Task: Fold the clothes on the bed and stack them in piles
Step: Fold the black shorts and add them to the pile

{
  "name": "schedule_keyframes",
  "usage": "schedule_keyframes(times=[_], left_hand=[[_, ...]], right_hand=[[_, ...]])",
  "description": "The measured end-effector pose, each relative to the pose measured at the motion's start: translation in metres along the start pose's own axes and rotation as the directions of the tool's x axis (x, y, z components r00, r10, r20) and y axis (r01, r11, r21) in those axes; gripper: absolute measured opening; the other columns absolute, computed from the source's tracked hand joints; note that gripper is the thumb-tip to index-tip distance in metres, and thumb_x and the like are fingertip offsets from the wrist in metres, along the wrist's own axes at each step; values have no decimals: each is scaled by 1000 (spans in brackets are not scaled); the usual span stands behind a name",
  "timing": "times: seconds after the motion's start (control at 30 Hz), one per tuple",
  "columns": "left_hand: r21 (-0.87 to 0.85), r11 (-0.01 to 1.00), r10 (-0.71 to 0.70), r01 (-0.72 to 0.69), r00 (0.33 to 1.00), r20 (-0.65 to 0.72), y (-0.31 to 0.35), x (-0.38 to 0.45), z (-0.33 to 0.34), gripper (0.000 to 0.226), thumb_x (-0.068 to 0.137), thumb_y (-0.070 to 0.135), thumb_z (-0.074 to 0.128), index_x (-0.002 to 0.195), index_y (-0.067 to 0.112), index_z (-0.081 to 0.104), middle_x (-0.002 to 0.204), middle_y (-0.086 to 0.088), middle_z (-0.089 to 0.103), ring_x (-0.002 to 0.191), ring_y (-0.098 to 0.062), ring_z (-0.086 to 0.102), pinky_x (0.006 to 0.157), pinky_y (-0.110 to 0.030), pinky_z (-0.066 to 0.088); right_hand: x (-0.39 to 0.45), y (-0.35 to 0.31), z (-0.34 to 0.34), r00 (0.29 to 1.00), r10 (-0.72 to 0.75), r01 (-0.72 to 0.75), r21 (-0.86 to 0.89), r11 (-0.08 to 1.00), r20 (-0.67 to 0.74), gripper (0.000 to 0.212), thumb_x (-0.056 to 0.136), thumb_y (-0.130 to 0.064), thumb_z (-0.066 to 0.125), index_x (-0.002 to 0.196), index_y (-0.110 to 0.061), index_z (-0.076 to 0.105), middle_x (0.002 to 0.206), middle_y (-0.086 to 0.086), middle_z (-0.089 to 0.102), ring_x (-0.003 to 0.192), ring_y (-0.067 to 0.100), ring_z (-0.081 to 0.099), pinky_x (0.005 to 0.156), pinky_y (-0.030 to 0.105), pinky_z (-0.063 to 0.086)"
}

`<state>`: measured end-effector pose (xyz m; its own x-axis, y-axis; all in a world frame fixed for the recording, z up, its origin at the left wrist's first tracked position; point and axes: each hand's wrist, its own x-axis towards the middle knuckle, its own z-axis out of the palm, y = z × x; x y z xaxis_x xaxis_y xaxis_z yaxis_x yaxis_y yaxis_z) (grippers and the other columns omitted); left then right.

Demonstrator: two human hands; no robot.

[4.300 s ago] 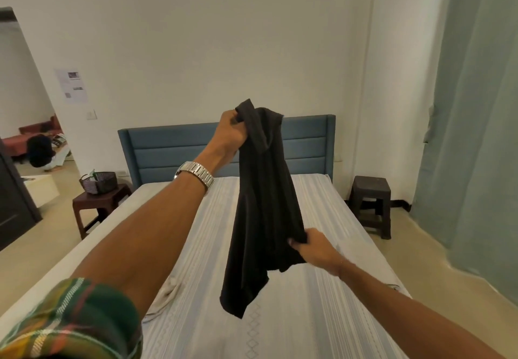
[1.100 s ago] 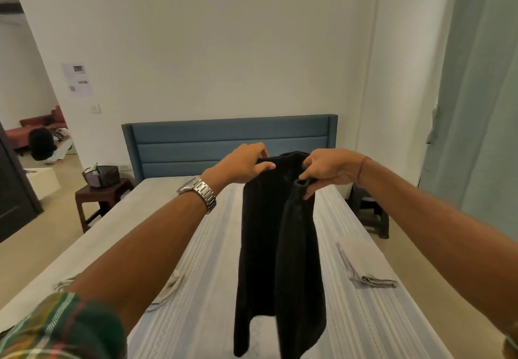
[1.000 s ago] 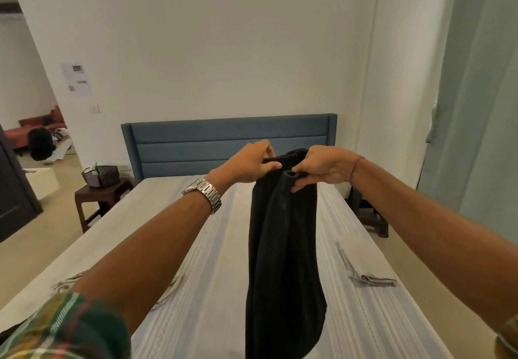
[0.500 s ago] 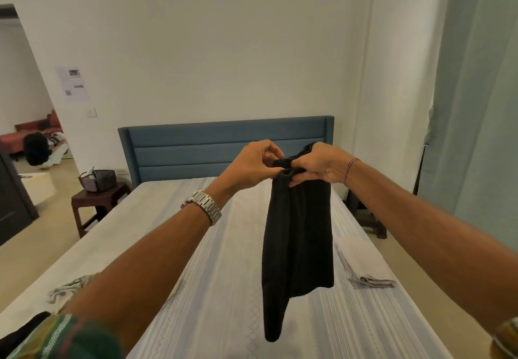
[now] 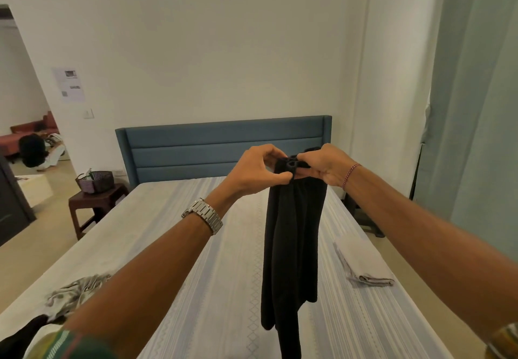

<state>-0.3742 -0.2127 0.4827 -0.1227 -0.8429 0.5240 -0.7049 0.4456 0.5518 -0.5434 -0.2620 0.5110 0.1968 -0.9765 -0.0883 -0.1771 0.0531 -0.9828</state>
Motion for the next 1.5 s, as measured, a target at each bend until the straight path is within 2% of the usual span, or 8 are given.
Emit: schedule_keyframes(times=[0.1,0.27,0.43,0.57,0.7,0.9,1.23,1.5], left_hand=[[30,998,-51,53,997,-61,3,-2,9,54,71,38,91,114,15,65,101,6,67,88,-4,63,72,-5,48],[88,996,-28,35,996,-82,-3,0,14,34,83,20,82,114,13,69,104,-1,70,90,-7,62,74,-7,47],[49,998,-32,35,997,-71,-6,1,0,22,86,11,78,106,16,71,97,5,70,90,-3,63,74,-4,47],[15,998,-55,57,996,-69,-13,0,-12,19,88,11,76,106,16,71,99,3,71,96,-5,64,76,-9,48],[-16,998,-68,67,998,-11,-20,-1,-18,18,87,10,77,103,17,71,99,3,72,100,-11,66,84,-19,52],[-7,999,-53,54,997,58,-25,-4,-18,16,89,11,75,105,15,71,101,1,72,102,-17,67,92,-28,55],[-73,980,-167,186,964,207,-32,-18,-39,15,96,5,66,110,9,62,93,2,65,77,3,63,70,-14,50],[181,968,-219,173,936,275,-16,-12,-51,36,85,10,74,117,13,56,107,-4,64,92,-18,65,77,-24,57]], right_hand=[[2,2,2,1000,9,-9,31,999,-14,5,97,-7,64,92,-6,65,92,10,65,70,21,71,48,19,54],[1,5,1,998,45,-47,51,998,36,5,98,-9,64,99,-4,65,101,12,65,73,22,74,52,20,57],[12,20,-19,993,-119,101,-403,910,-21,32,96,-42,67,103,-11,67,95,7,72,70,16,71,56,24,58],[18,34,-42,901,-423,405,-537,740,97,80,67,-72,75,125,-22,53,128,0,57,113,20,57,87,32,50],[21,46,-47,844,-423,532,-610,588,328,138,53,-57,93,160,-31,10,164,5,28,143,30,40,112,48,40],[23,48,-31,798,-343,599,-712,367,495,55,84,-18,82,131,-15,55,114,4,64,102,21,64,95,39,58],[22,37,-25,782,-273,623,-691,368,560,24,95,-27,69,111,-11,63,98,8,68,87,21,67,79,32,60],[19,20,-21,786,-347,617,-611,496,512,22,89,-22,77,102,-9,66,89,10,70,79,19,67,71,29,59]])
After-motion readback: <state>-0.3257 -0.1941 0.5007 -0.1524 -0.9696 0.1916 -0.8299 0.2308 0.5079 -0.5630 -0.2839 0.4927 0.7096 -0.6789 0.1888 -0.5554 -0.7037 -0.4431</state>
